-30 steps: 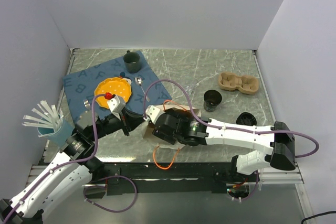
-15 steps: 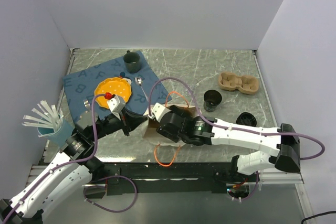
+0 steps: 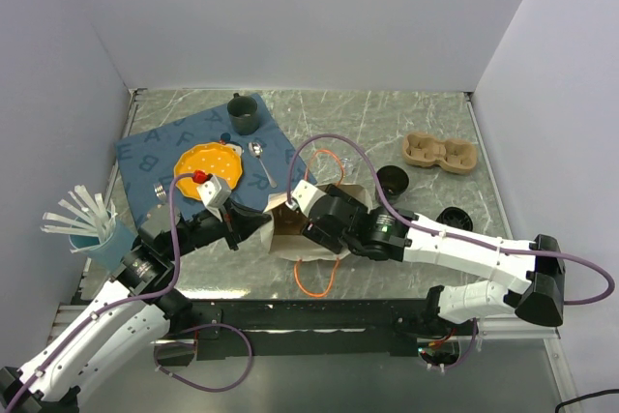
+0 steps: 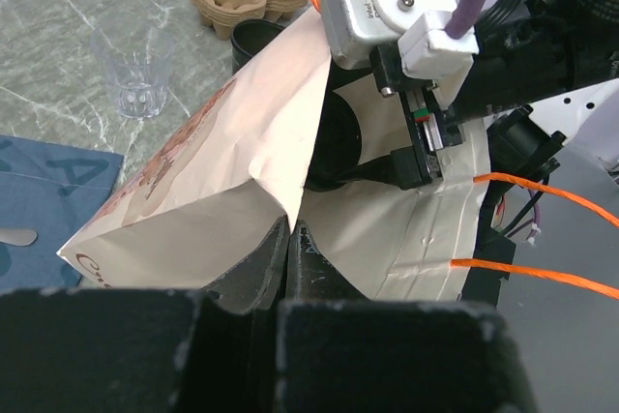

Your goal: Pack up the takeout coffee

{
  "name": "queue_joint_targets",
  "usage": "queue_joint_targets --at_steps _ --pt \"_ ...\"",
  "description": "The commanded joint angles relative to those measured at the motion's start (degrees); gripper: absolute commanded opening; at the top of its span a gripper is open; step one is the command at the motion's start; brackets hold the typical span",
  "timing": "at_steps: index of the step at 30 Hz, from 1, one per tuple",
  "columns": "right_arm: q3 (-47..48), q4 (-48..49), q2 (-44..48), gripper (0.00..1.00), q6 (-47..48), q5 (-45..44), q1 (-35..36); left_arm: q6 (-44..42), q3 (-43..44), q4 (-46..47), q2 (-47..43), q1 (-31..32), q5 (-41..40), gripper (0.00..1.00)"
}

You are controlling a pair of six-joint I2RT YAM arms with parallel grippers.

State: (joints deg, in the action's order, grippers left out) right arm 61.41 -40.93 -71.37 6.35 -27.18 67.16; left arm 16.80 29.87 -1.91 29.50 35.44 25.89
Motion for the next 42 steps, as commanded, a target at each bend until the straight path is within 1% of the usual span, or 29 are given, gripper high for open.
queue_joint_targets --at_steps 1,11,21,26,28,32,35,38,42 --pt "-1.73 2.60 -0.25 0.47 1.56 0.28 -1.32 -0.80 -0.60 1.47 -0.58 0.15 2.23 0.01" --pt "-4.72 7.08 -1.31 0.46 2.88 1.69 -1.41 0.87 -2.97 5.60 -2.34 0.15 5.31 0.01" --pt "-6.30 10.34 -1.31 0.46 -1.16 -0.59 -2.03 -0.10 -2.27 4.11 -2.60 0.15 5.66 0.01" --pt "-7.87 12.80 -0.35 0.46 0.41 -0.59 -2.03 -0.19 -1.83 3.67 -2.25 0.15 5.05 0.01" --pt "-7.97 13.24 0.79 0.46 2.08 -0.77 -1.94 0.08 -1.57 3.15 -1.55 0.15 4.35 0.01" --pt "-7.18 12.98 4.13 0.46 8.66 0.54 -1.85 -0.01 0.01 2.09 -0.41 0.15 3.12 0.01" --pt "-7.18 11.84 6.77 0.44 13.49 3.44 -1.94 0.34 0.45 2.09 0.21 0.15 3.11 0.01" --pt "-8.05 10.61 9.49 0.45 19.29 7.74 -1.85 0.78 0.72 2.53 1.53 0.15 3.46 0.01" --pt "-8.06 8.16 9.50 0.45 23.96 10.04 -1.85 0.52 1.16 3.58 2.50 0.15 3.56 0.01"
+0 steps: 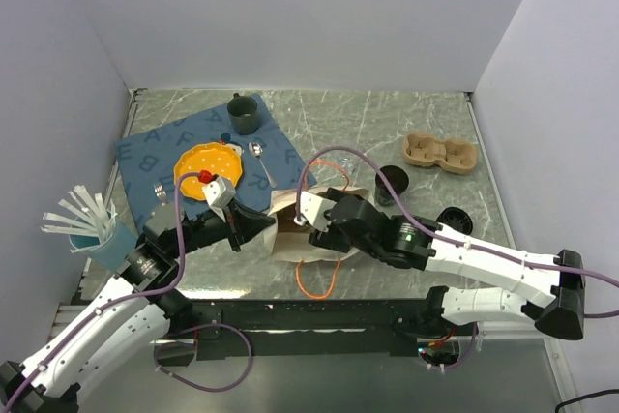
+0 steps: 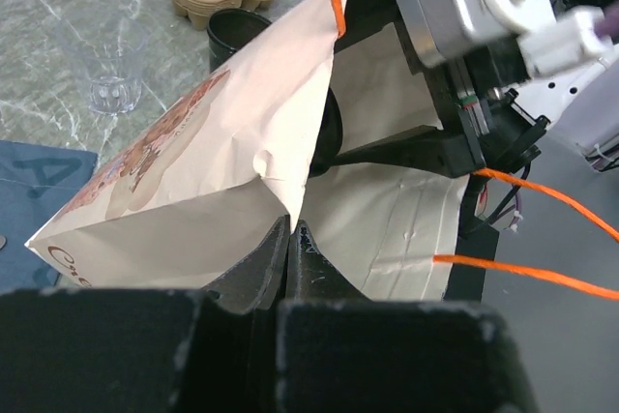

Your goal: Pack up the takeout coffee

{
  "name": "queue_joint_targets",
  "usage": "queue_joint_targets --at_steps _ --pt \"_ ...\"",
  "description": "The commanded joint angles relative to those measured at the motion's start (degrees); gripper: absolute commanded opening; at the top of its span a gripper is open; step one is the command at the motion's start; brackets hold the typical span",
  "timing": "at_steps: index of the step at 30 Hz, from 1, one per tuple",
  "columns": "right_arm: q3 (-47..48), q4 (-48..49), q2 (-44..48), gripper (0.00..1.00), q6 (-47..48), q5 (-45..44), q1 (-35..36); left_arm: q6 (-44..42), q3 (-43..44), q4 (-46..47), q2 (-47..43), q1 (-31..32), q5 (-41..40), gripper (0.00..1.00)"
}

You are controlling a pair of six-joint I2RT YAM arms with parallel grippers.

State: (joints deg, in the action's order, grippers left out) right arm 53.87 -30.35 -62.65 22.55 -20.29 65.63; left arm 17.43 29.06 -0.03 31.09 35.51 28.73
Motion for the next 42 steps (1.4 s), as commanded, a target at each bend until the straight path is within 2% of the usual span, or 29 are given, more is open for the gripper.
queue_joint_targets --at_steps 1,5,13,24,42 --pt "-0.26 -2.87 0.69 0.45 8.56 4.03 -0.32 -0.03 1.88 2.05 0.81 0.09 0.71 0.01" --pt "0.10 -5.16 -0.10 0.46 14.52 6.84 -0.23 0.15 1.09 2.76 0.46 0.09 1.06 0.01" --pt "0.54 -3.76 -3.35 0.46 21.83 3.07 0.82 -0.38 0.82 3.02 0.29 0.09 2.12 0.01" --pt "0.10 -1.73 -5.90 0.46 21.84 -0.80 0.73 -2.05 1.26 2.05 0.90 0.09 2.38 0.01" --pt "-1.57 0.90 -7.57 0.46 21.75 -2.03 -0.41 -1.96 2.05 2.41 1.25 0.09 2.56 0.01"
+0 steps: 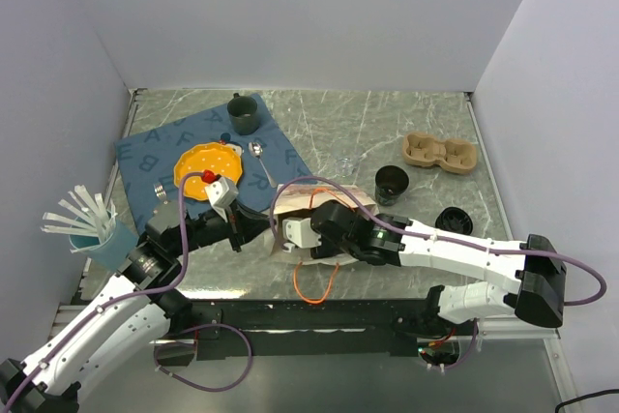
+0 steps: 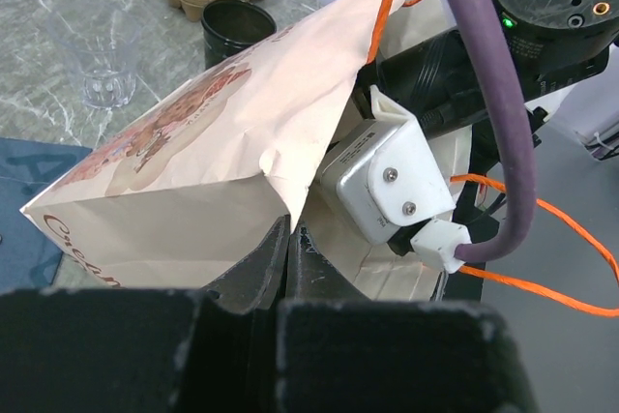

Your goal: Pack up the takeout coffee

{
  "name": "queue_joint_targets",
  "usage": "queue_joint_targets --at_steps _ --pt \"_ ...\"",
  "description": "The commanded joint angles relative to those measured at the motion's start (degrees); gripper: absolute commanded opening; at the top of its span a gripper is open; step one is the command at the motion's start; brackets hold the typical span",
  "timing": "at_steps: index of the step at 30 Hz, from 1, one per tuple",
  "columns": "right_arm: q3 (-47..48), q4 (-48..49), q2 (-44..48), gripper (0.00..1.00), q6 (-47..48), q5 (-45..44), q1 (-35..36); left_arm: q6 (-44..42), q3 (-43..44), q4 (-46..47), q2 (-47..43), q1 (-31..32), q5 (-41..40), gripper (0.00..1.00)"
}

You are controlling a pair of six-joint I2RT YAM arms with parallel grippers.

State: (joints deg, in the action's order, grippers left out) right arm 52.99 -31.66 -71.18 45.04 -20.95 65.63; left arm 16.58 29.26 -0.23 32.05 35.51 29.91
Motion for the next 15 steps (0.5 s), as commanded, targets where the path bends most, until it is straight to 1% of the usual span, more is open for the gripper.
queue_joint_targets --at_steps 1,10,15 --pt "-0.87 2.13 1.21 0.46 -0.83 -1.46 -0.41 -1.28 1.77 2.69 0.38 0.09 1.38 0.01" --pt "-1.75 1.78 1.83 0.46 -1.79 -2.07 -0.94 -1.46 1.95 3.04 0.90 0.09 1.12 0.01" --pt "-3.07 3.79 2.18 0.46 -1.71 -1.90 -1.55 -1.46 2.03 3.39 1.26 0.09 1.03 0.01"
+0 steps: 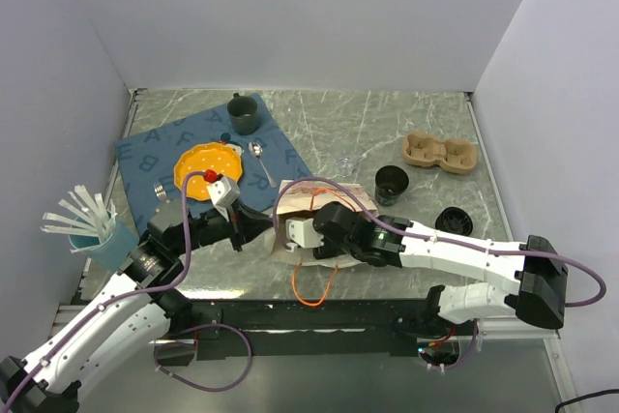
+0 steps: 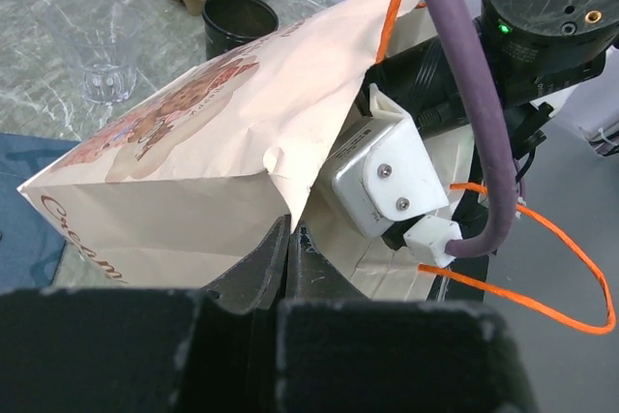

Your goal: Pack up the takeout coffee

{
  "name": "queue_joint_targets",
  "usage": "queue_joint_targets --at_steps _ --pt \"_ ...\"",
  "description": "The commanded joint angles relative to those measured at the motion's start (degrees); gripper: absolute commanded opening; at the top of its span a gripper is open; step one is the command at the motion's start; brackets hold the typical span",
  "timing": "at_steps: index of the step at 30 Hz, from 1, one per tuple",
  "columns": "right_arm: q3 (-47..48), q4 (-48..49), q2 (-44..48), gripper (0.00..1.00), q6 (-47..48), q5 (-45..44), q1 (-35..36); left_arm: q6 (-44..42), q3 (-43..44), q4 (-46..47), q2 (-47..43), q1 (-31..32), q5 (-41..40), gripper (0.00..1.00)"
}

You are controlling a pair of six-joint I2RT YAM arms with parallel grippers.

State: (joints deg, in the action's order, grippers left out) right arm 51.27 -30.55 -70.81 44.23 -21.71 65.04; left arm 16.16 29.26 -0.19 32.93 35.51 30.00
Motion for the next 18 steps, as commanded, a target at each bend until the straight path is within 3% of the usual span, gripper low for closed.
queue_joint_targets --at_steps 1,18 --pt "-1.52 3.03 1.55 0.46 -0.90 -0.96 -1.14 -0.96 2.03 3.44 0.38 0.09 0.85 0.01" --pt "-3.89 11.65 -0.82 0.50 -0.11 -0.70 -4.65 1.41 1.77 4.93 1.09 0.09 0.41 0.01"
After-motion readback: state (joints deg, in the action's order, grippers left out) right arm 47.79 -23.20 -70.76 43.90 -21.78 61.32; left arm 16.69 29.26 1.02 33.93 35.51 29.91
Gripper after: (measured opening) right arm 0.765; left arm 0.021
